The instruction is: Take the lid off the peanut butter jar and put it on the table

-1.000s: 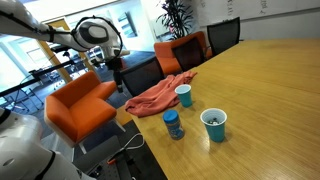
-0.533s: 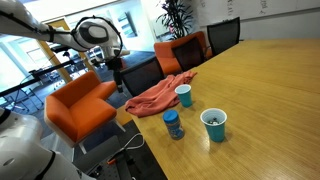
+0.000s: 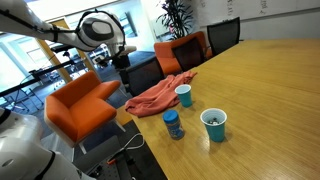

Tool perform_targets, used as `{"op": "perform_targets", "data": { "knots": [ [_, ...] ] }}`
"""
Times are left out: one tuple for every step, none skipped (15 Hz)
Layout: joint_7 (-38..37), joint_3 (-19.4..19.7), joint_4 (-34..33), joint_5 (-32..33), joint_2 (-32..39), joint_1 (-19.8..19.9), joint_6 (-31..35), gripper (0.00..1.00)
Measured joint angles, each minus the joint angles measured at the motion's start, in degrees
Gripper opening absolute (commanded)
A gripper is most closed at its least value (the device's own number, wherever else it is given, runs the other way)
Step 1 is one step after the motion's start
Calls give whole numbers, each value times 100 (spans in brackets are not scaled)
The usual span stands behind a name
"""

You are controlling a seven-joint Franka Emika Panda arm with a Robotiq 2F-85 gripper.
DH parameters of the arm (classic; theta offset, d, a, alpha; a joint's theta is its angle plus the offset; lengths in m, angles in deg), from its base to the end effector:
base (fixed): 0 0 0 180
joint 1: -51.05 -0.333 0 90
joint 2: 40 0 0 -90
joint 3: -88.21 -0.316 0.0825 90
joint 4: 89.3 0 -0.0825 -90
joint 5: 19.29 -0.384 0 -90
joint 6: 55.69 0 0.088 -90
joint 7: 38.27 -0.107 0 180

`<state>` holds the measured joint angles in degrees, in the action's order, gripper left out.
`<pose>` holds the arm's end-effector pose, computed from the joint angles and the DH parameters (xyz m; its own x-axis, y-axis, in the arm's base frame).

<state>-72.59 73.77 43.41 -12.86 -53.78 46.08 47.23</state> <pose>0.4144 0.1380 0.4166 0.9566 -0.2514 -0.1472 -0.2013 -0.9356 0.2899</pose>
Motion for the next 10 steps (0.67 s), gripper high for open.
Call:
{"op": "perform_targets", "data": {
  "knots": [
    [-1, 102, 14, 72, -1, 42, 81, 100],
    [-1, 192, 33, 155, -2, 86, 176, 100],
    [-15, 277, 53, 230, -4, 126, 289, 100],
    [-68, 353, 85, 278, -6, 171, 443, 100],
    [-134, 421, 129, 332, -9, 222, 617, 100],
    [-224, 488, 186, 392, -10, 272, 797, 100],
    [-314, 552, 256, 454, -11, 332, 969, 100],
    [-404, 611, 337, 511, -15, 397, 1143, 100],
    [-472, 675, 432, 572, -22, 455, 1323, 100],
    [-560, 733, 541, 623, -39, 520, 1510, 100]
  ]
}}
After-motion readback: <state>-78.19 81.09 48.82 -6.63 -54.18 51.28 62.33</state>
